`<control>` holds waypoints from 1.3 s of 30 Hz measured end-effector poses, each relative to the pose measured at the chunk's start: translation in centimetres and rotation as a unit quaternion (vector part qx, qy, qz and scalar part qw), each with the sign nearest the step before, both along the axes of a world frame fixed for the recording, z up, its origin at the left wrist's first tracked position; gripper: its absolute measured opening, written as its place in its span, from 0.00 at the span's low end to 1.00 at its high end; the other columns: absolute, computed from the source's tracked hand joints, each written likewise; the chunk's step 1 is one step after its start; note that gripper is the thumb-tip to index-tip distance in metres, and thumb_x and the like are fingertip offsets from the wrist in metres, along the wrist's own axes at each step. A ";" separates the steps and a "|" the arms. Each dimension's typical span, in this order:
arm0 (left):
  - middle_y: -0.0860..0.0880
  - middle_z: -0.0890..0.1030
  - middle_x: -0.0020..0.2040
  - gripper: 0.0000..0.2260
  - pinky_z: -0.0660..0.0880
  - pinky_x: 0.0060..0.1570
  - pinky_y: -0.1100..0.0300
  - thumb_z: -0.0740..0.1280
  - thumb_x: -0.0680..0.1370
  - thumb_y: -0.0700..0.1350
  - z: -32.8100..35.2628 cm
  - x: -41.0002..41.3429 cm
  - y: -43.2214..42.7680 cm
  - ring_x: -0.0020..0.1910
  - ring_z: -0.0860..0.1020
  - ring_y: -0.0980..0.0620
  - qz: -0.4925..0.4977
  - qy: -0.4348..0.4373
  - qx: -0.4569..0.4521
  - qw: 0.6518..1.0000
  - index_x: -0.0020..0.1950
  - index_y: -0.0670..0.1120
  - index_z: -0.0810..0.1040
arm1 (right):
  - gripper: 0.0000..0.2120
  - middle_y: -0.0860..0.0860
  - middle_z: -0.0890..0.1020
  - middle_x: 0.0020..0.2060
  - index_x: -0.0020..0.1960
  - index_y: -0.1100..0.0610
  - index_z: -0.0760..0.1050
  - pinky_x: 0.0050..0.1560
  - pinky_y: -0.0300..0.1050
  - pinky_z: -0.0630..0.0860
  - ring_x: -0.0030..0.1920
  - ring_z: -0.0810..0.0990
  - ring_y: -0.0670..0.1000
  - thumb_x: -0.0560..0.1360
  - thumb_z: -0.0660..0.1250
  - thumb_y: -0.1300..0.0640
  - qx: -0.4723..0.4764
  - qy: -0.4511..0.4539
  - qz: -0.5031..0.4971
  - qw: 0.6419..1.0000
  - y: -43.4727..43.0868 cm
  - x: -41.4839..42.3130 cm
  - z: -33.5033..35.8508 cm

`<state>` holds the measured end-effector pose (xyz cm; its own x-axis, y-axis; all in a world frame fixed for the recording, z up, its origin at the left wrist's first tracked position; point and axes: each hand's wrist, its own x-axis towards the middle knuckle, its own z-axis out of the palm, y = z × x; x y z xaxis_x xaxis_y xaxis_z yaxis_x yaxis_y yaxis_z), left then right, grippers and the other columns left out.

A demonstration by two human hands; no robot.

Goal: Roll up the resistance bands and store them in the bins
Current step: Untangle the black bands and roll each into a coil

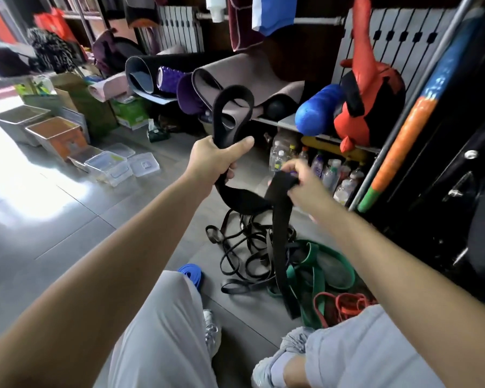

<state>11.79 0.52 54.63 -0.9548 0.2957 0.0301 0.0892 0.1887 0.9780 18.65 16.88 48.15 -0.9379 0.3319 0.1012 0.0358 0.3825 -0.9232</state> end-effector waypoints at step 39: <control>0.52 0.77 0.41 0.16 0.77 0.46 0.58 0.77 0.65 0.37 -10.1 9.6 -2.4 0.38 0.78 0.53 -0.178 -0.027 -0.027 0.983 0.48 0.52 0.81 | 0.26 0.48 0.83 0.50 0.57 0.47 0.76 0.54 0.38 0.76 0.50 0.80 0.46 0.64 0.76 0.67 -0.071 -0.052 0.131 0.987 -1.5 11.6 -7.6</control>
